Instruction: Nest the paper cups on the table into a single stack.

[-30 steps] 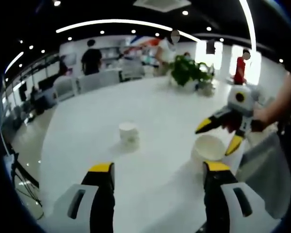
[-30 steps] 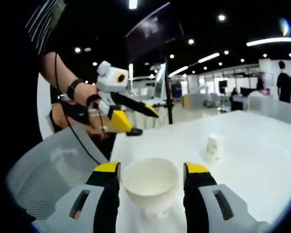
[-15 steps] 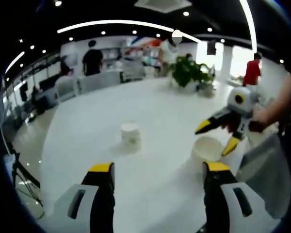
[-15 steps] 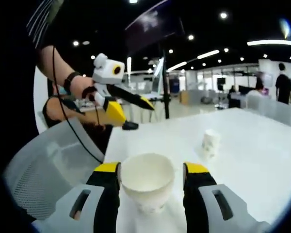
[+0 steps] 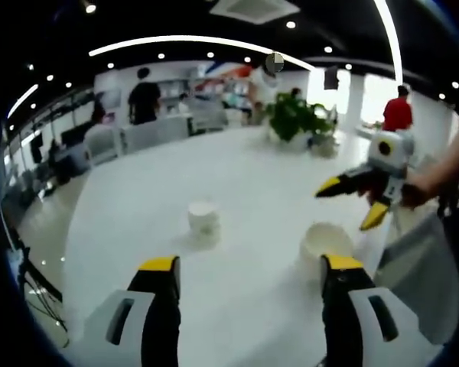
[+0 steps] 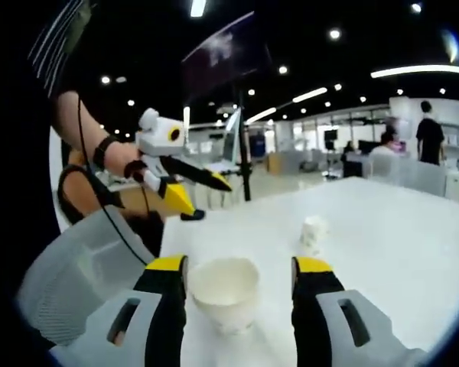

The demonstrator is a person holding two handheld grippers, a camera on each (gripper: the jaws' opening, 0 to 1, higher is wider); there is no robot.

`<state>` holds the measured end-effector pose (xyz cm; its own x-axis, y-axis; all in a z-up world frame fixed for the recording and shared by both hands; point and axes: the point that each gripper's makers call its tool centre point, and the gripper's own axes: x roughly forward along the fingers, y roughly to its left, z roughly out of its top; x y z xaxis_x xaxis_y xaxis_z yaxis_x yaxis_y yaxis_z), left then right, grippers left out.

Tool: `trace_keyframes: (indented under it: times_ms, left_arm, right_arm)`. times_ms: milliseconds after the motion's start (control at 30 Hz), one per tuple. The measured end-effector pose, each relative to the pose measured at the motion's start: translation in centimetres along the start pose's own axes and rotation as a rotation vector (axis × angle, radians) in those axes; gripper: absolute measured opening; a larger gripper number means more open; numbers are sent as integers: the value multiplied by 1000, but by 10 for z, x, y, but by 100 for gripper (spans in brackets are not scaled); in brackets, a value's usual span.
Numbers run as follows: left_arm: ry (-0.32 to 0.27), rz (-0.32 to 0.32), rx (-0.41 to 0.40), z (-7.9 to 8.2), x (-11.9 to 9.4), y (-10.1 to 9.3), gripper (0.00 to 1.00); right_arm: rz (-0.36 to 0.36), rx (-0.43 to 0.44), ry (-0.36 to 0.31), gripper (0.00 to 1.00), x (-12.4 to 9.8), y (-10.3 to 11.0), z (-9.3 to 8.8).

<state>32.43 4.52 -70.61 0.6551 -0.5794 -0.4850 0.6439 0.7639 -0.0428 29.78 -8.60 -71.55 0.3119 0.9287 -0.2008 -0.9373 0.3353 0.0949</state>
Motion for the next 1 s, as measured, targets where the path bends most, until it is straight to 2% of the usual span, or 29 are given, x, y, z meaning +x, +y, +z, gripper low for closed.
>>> trace_keyframes:
  times_ms: [400, 667, 1000]
  left_arm:
    - [-19, 5, 4, 8, -3, 2, 76]
    - [-52, 7, -6, 15, -5, -1, 76]
    - [-63, 7, -7, 18, -4, -3, 77]
  right_arm:
    - [-73, 5, -26, 66, -20, -14, 18]
    - [-112, 3, -23, 75, -44, -23, 28]
    - [-181, 37, -19, 88, -68, -39, 27]
